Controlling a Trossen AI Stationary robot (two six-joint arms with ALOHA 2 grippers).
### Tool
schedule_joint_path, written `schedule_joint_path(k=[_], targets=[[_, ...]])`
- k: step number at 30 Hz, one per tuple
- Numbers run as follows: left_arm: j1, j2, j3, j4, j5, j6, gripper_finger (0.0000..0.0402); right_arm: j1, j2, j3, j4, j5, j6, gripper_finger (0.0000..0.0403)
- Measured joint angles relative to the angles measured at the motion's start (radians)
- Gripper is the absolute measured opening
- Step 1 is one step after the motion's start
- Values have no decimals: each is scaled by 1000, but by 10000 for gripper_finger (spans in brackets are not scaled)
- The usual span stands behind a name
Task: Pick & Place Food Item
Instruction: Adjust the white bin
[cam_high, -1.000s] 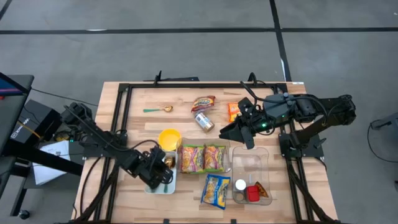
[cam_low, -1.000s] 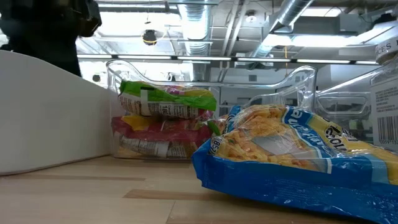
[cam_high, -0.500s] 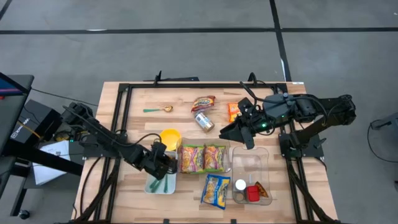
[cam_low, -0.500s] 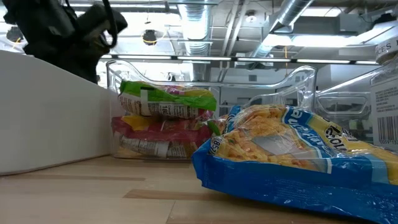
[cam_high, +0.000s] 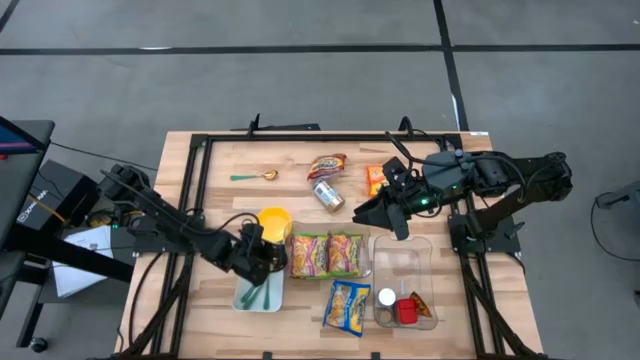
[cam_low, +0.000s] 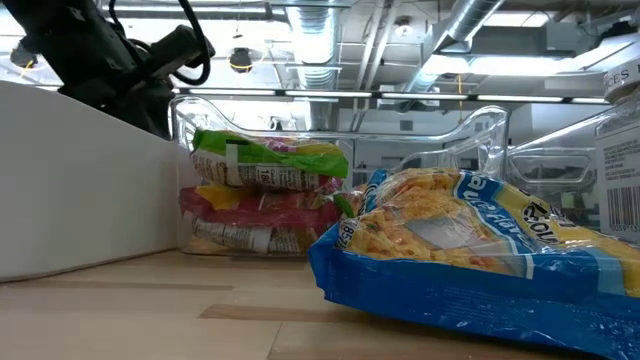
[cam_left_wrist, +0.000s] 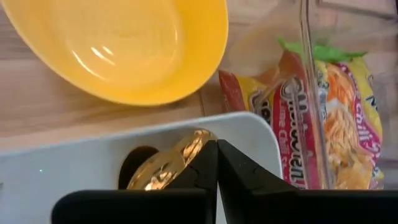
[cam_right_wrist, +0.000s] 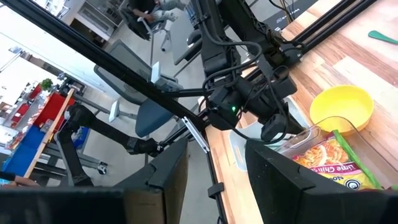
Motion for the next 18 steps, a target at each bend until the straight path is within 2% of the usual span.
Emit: schedule_joint_path(k=[10, 18], targets=[[38, 0, 0, -2, -44, -5, 0, 0, 0, 0, -13, 0, -3, 154], [35, -5, 0, 11, -35, 2, 0, 0, 0, 0, -23, 0, -3, 154]])
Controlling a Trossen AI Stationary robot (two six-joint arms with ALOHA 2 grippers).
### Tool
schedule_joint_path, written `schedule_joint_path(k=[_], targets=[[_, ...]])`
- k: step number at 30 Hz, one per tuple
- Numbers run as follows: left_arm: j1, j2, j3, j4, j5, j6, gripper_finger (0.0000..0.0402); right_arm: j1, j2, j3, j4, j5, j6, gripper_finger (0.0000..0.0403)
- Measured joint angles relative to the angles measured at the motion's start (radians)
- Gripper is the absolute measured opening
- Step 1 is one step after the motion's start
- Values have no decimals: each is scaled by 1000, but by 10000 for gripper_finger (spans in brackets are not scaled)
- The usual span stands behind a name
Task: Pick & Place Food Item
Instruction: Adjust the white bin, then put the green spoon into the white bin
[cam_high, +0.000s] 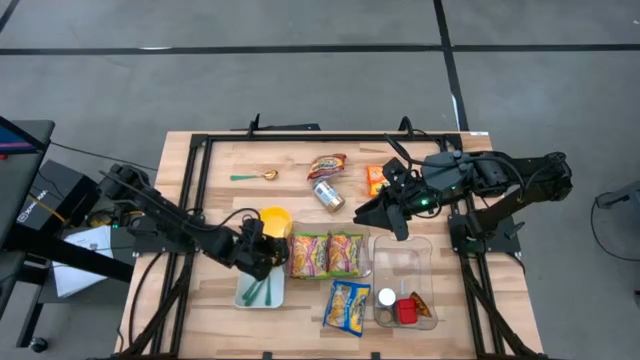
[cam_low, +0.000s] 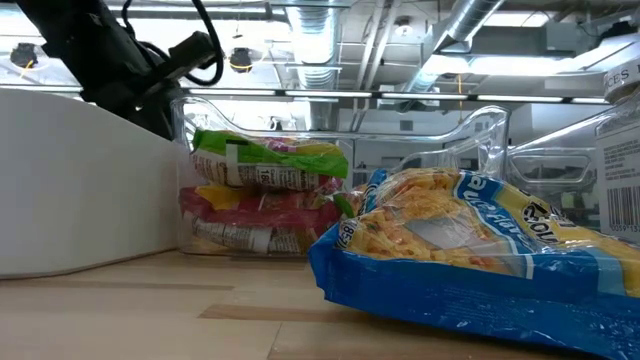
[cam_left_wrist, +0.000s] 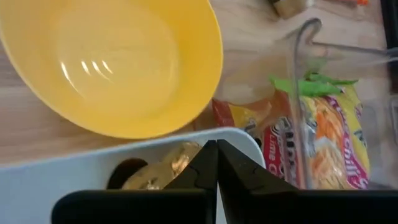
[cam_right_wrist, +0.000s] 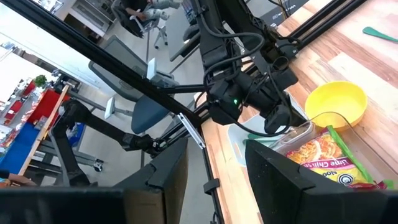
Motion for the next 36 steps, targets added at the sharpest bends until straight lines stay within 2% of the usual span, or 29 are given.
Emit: schedule_joint_path(k=[7, 11, 18, 21, 26, 33, 36], targets=[[-71, -48, 1, 4, 21, 7, 0, 0, 0, 0, 0, 0, 0, 154], [-104, -121, 1, 0, 10, 96, 0, 0, 0, 0, 2, 0, 0, 154], [-117, -310, 1, 40, -44, 577, 0, -17, -1, 0, -5, 9, -42, 154], [-110, -395, 1, 31, -134, 744, 0, -31, -13, 0, -27, 49, -41, 154], [-57, -538, 1, -28, -273, 931, 14, -50, -32, 0, -68, 139, -1, 154], [103, -667, 1, -30, -271, 1280, 72, -56, -39, -1, -77, 281, 42, 154], [186, -686, 1, -32, -225, 1397, 102, -56, -38, -1, -79, 327, 71, 154]])
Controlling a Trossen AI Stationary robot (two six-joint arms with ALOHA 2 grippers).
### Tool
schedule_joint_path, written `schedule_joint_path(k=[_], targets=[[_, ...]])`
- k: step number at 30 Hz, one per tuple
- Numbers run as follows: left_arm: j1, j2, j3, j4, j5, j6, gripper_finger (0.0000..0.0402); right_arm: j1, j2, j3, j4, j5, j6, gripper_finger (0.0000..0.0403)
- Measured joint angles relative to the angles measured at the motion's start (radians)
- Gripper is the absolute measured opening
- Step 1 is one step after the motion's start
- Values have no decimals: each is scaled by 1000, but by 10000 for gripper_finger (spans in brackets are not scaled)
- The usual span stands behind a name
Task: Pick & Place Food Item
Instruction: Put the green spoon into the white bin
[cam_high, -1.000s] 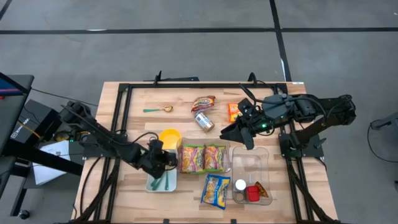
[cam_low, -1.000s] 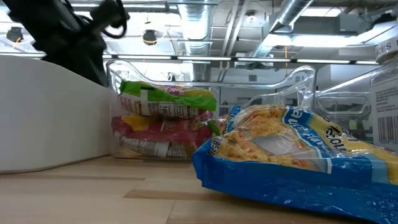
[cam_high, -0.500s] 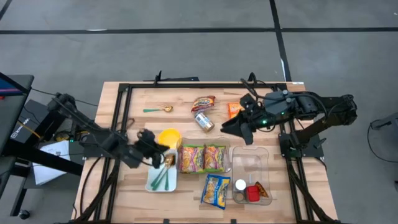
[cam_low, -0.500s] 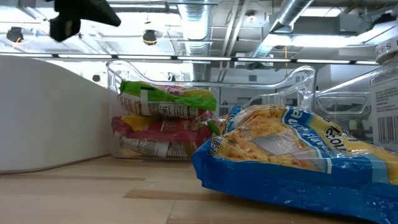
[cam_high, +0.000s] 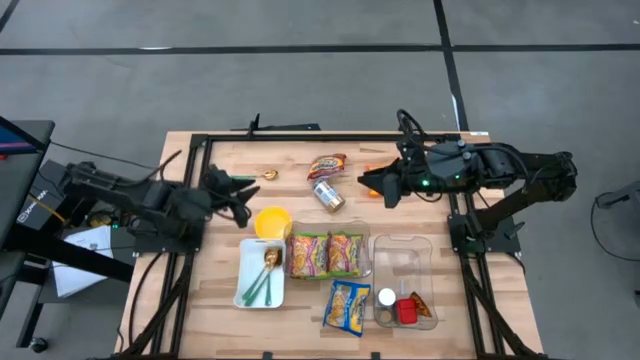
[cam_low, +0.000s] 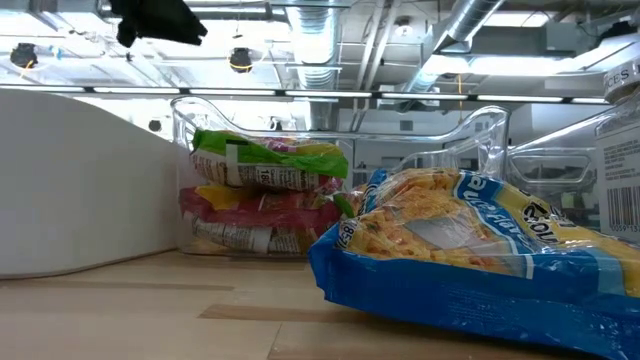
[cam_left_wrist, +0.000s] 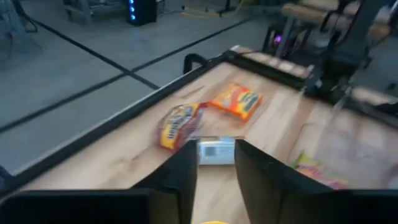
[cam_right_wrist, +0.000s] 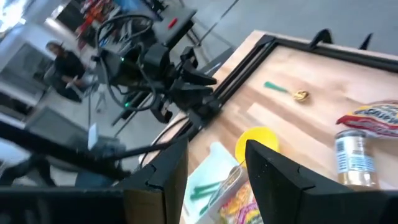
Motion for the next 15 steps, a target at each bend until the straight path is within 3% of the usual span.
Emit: schedule_joint_path(k=[6, 11, 15], targets=[[216, 9, 0, -21, 239, 215, 148, 3, 0, 0, 0, 64, 43, 154], [433, 76, 0, -131, 501, 417, 148, 3, 0, 0, 0, 66, 32, 154], [593, 159, -1, -185, 713, 668, 140, -7, -8, 0, -1, 63, 19, 154]])
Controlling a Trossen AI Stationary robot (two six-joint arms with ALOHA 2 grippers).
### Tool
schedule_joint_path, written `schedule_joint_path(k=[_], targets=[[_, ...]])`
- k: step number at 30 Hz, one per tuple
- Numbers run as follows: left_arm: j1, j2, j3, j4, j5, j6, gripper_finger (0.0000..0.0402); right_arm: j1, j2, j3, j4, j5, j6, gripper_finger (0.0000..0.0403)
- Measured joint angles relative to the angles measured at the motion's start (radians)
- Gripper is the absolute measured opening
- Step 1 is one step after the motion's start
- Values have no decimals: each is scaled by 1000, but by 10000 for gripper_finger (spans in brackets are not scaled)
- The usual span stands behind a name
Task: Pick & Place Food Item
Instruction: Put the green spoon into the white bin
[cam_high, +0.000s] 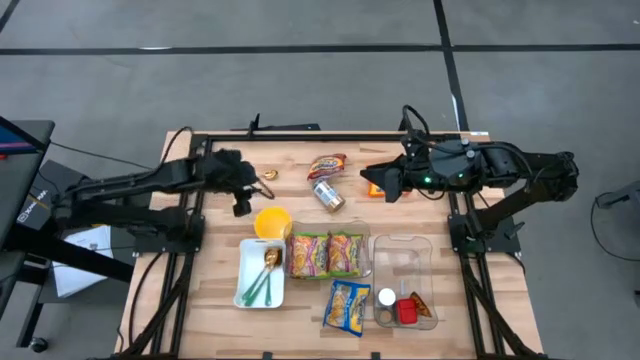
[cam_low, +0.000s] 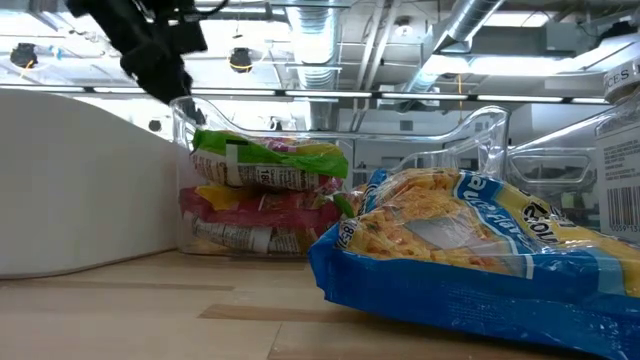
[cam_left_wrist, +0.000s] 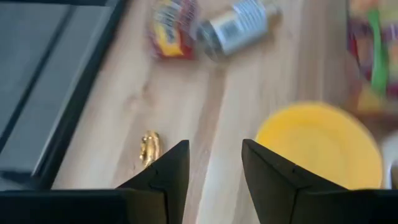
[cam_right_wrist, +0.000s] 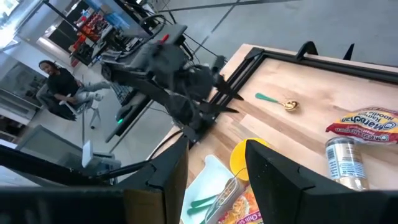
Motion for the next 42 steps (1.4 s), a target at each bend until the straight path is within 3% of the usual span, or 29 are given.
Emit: schedule_joint_path(k=[3, 7, 19, 25, 42], targets=[[96, 64, 0, 14, 122, 155, 137, -7, -12, 0, -3, -6, -13, 154], [215, 170, 0, 10, 211, 273, 140, -17, -25, 1, -3, -22, -27, 154], [446, 471, 0, 103, 177, 362, 136, -17, -36, 1, -19, -27, -31, 154], [490, 559, 0, 122, 173, 455, 136, -17, -36, 1, -23, -27, -29, 154], [505, 671, 4, 210, 180, 459, 136, -18, -36, 0, -45, -26, -29, 154]])
